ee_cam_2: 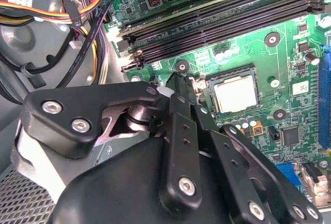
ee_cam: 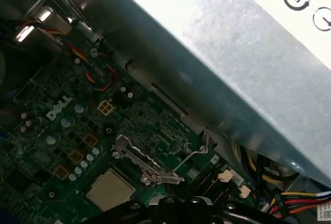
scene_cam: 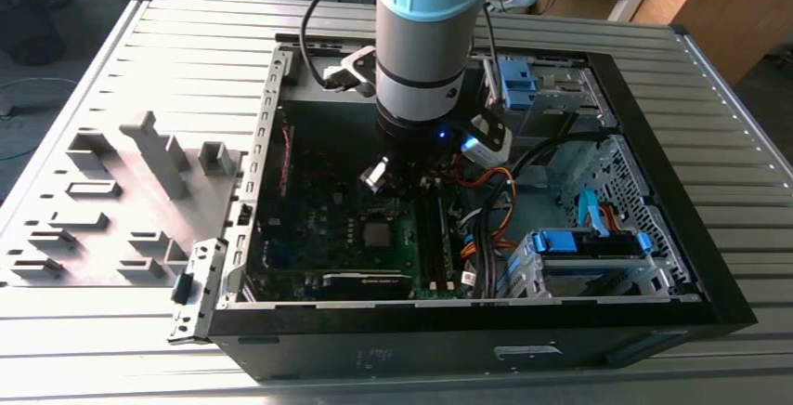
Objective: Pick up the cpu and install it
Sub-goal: 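Close the cpu cover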
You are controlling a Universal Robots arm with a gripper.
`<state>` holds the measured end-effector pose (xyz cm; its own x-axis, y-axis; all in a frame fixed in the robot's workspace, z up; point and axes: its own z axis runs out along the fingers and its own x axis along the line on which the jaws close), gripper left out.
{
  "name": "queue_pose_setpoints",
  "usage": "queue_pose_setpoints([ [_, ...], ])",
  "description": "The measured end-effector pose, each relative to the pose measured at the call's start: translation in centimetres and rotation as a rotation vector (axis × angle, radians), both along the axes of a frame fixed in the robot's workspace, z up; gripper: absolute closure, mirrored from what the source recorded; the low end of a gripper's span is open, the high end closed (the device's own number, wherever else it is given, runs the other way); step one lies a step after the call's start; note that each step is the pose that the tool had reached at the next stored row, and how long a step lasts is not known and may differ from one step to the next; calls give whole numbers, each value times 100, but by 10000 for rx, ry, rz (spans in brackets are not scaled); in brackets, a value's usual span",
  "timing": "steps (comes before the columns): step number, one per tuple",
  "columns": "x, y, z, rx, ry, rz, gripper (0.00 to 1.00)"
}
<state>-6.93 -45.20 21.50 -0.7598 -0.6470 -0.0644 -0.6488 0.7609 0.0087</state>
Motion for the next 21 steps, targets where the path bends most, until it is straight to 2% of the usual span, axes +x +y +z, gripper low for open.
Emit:
queue_pose_setpoints([
  [13, 1, -34, 10, 1, 5, 315, 89],
  [21, 3, -51, 10, 0, 36, 583, 89],
])
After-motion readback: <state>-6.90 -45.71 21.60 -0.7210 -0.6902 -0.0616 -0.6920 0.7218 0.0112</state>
